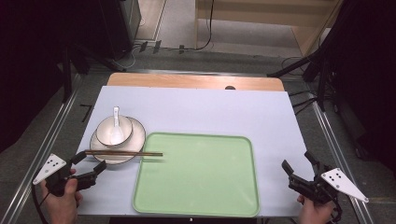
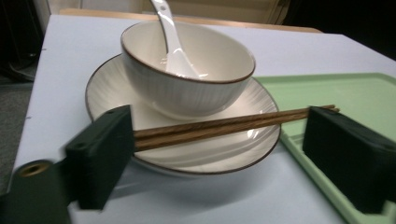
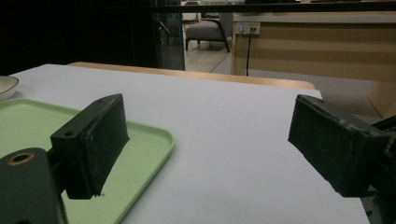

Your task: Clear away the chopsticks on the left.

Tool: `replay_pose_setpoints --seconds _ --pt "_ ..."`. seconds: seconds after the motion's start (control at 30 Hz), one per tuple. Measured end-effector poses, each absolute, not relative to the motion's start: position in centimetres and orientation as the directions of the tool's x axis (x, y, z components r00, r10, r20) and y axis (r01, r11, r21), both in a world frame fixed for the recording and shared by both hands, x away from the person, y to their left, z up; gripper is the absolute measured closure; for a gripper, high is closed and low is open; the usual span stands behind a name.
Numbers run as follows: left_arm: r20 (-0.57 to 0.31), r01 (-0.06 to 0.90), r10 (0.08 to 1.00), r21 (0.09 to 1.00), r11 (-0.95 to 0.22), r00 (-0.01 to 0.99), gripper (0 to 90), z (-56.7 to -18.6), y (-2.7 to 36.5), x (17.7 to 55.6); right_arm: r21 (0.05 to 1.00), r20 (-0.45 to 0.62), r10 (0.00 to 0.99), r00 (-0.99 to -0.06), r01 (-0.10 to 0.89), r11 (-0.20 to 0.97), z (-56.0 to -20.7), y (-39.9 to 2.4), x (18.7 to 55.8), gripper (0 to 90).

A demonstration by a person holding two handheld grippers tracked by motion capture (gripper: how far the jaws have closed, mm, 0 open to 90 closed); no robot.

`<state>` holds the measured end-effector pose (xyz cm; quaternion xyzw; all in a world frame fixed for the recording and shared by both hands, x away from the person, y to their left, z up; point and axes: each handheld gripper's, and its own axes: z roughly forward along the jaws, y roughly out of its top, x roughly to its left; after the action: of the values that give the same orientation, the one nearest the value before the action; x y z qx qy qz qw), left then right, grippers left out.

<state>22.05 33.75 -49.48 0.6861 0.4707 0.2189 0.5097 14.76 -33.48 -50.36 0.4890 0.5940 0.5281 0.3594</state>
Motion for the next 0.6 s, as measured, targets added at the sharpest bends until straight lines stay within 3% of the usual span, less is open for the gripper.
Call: replay_pose_setpoints --seconds 0.07,0.1,0.13,0.17,0.23,0.27,0.3,0.6 --pt "-0.182 0.429 0.867 0.902 -0.04 0.463 23.6 -49.2 33.1 22.0 0.978 0.093 0.959 -0.266 0.205 -0.038 -50.4 -33.5 14.8 12.0" --pt "-0.182 0.429 0.867 0.902 -0.04 0.463 35.9 -49.2 33.1 22.0 0.978 0.093 0.959 -0.266 0.205 -0.038 -50.4 -33.5 14.8 12.0" --pt "-0.176 0.428 0.864 0.902 -0.05 0.471 35.9 -49.2 32.5 21.9 0.977 0.095 0.959 -0.267 0.21 -0.038 -50.5 -33.5 14.8 12.0" --pt "-0.173 0.439 0.845 0.895 -0.079 0.506 62.7 -49.2 31.8 22.0 0.975 0.097 0.96 -0.263 0.219 -0.039 -50.6 -33.4 14.8 12.0" --pt "-0.182 0.455 0.833 0.886 -0.092 0.523 78.8 -49.3 31.4 22.1 0.974 0.098 0.96 -0.261 0.224 -0.039 -50.6 -33.5 14.7 12.0" --pt "-0.192 0.476 0.825 0.873 -0.104 0.532 78.8 -49.5 30.8 22.3 0.974 0.098 0.96 -0.261 0.224 -0.039 -50.6 -33.5 14.7 12.0" --pt "-0.197 0.498 0.817 0.858 -0.123 0.541 88.5 -49.8 30.0 22.6 0.973 0.098 0.961 -0.257 0.229 -0.038 -50.7 -33.5 14.7 12.0" --pt "-0.162 0.523 0.794 0.824 -0.219 0.586 90.0 -50.5 26.5 23.9 0.97 0.111 0.965 -0.237 0.238 -0.053 -50.8 -33.6 14.6 12.0"
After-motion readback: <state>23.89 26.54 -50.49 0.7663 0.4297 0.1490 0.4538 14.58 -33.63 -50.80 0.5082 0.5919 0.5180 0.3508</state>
